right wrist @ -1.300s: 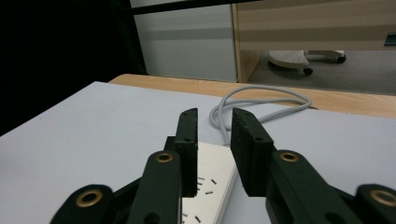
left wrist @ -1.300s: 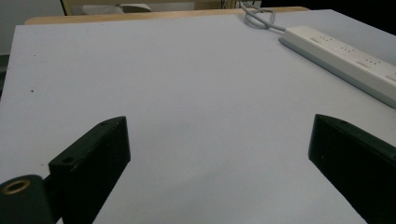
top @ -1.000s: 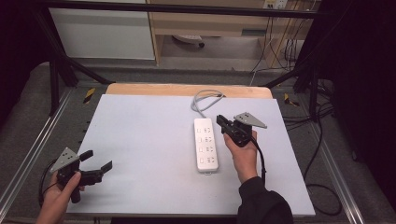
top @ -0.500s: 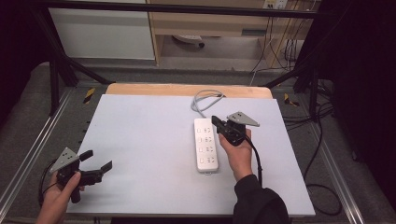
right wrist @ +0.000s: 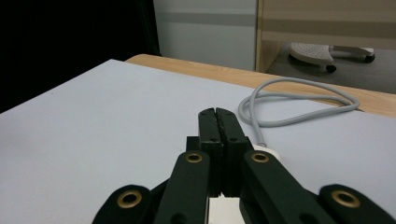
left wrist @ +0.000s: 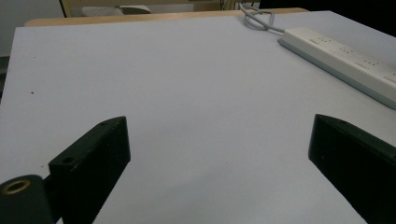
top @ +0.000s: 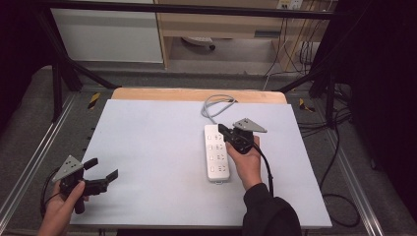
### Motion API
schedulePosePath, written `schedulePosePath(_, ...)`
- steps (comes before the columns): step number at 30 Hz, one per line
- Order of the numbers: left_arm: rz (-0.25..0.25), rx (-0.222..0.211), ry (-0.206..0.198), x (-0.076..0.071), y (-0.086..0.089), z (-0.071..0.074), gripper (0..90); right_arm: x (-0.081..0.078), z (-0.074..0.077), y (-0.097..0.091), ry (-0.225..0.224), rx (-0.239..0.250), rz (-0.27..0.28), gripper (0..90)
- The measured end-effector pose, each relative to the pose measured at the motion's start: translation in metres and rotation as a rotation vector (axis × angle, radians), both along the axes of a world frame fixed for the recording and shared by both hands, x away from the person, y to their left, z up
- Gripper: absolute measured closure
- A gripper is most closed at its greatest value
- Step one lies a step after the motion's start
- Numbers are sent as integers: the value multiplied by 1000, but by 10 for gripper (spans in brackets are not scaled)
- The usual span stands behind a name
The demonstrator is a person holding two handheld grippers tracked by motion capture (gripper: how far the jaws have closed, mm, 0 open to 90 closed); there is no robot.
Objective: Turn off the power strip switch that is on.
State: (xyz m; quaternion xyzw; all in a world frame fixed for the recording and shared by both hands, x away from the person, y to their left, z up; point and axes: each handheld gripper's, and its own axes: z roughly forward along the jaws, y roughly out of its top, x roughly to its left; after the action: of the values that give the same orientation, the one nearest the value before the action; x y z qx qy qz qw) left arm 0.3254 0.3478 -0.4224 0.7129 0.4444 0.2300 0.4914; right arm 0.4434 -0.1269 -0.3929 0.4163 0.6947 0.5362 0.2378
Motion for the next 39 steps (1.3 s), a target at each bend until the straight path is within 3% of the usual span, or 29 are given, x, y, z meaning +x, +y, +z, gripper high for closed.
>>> schedulePosePath(39,1,1,-2,0,0,0,55,4,-22,16,81,-65,39,900)
